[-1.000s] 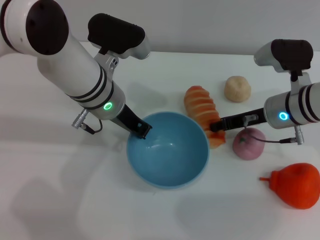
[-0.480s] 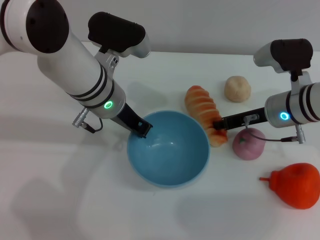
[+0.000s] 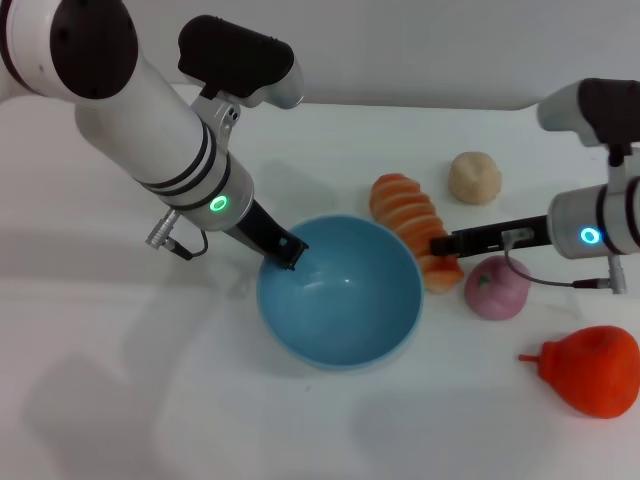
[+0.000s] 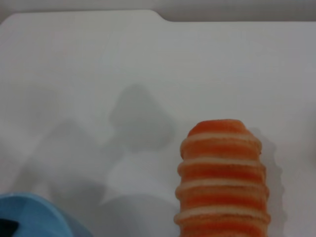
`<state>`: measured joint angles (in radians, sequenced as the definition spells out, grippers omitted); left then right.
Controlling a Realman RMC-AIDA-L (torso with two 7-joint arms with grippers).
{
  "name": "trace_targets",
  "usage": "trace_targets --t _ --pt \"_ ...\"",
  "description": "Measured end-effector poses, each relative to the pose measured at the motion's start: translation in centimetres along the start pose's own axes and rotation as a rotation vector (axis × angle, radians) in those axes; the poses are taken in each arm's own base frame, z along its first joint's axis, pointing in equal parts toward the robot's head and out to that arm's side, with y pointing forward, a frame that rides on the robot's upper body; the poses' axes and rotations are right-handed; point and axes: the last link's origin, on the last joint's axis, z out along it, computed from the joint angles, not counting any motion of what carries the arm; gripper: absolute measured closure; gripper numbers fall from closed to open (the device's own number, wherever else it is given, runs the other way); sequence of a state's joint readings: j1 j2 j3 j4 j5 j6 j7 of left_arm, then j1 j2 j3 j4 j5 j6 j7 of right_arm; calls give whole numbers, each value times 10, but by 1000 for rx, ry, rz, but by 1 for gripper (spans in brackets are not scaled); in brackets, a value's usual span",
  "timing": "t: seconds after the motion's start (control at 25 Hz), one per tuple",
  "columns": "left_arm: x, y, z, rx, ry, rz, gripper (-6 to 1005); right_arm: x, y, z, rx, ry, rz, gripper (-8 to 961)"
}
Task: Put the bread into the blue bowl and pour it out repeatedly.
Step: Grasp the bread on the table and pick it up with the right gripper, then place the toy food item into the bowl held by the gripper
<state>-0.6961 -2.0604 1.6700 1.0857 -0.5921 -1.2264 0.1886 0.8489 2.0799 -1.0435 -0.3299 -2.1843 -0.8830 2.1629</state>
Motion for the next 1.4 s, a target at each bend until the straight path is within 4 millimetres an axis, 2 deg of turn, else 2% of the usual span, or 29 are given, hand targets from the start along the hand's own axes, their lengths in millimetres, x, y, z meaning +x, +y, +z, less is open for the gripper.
trace_targets --t 0.28,0.56,0.72,1.0,1.2,1.4 --pt "8 3 -4 2 18 19 999 9 -14 -19 -28 -72 65 826" --pt "12 4 -5 5 24 29 1000 -1 -16 -45 -87 -208 34 851" --pt "13 4 -5 7 27 31 1000 -13 -5 -54 -158 -273 -27 852" --pt "15 7 -5 3 23 35 1000 -29 31 -62 -346 -340 -178 861" --pt "17 9 -5 0 21 24 1000 -20 51 -49 -398 -267 -246 864" --pt "18 10 -5 0 23 18 1001 -4 58 -37 -404 -189 -288 866"
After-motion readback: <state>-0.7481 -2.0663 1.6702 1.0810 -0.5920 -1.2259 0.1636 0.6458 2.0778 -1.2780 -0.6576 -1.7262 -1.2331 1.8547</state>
